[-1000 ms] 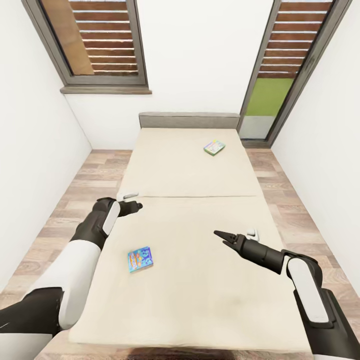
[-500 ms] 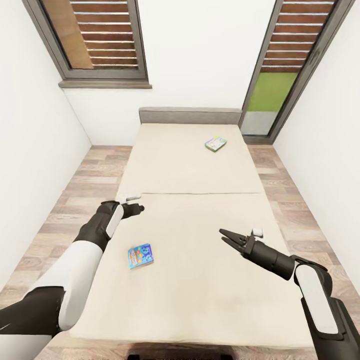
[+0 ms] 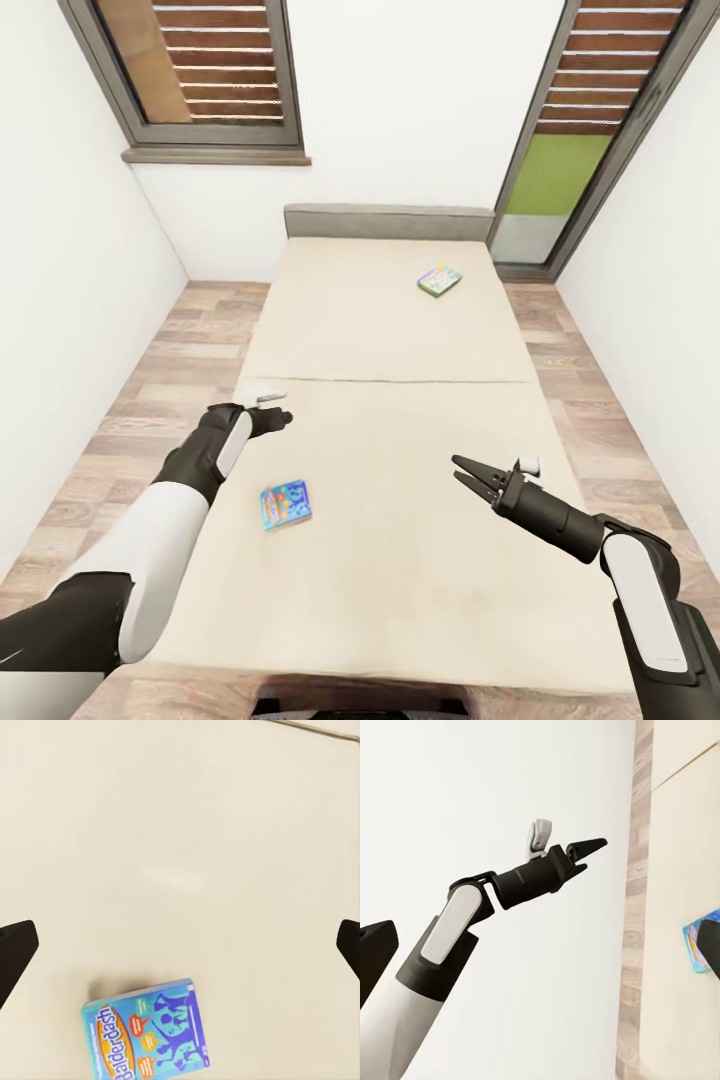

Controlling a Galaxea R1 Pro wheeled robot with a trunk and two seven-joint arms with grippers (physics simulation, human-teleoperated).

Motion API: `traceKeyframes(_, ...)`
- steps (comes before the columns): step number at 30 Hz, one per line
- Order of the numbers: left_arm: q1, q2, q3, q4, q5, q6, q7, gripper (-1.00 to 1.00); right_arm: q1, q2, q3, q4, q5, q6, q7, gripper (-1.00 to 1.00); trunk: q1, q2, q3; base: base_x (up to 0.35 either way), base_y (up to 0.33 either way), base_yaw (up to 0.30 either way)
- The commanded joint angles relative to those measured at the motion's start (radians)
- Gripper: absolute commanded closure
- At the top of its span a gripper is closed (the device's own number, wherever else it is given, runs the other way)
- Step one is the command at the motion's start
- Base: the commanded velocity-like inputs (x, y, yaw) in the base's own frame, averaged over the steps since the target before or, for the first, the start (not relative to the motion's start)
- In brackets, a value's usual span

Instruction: Put all the toys in the child's room - the three board games (two on the bed and one on the table), the two jigsaw puzzles on the table, and the tennis ball on the table - inside the toy box on the table in the child's room.

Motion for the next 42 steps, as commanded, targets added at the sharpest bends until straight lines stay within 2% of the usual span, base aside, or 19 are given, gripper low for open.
traceKeyframes(1,-0.001,-0.002,0.001,-0.001,0.010,0.004,0.008,-1.00,-0.001,0.000,-0.002,0.000,0.005,0.005,0.006,-1.00,0.000,-0.002,-0.003,0.000,0.000,0.069)
traceKeyframes(12,-0.001,-0.012,0.000,0.000,0.011,0.003,0.008,-1.00,-0.001,0.000,-0.003,0.004,0.006,0.005,0.007,-1.00,0.000,-0.002,-0.021,0.000,0.000,0.069)
traceKeyframes(42,-0.001,-0.018,-0.001,0.000,0.009,0.003,0.008,-1.00,-0.001,0.000,-0.004,0.007,0.006,0.005,0.006,-1.00,0.000,-0.002,-0.070,0.000,0.000,0.069)
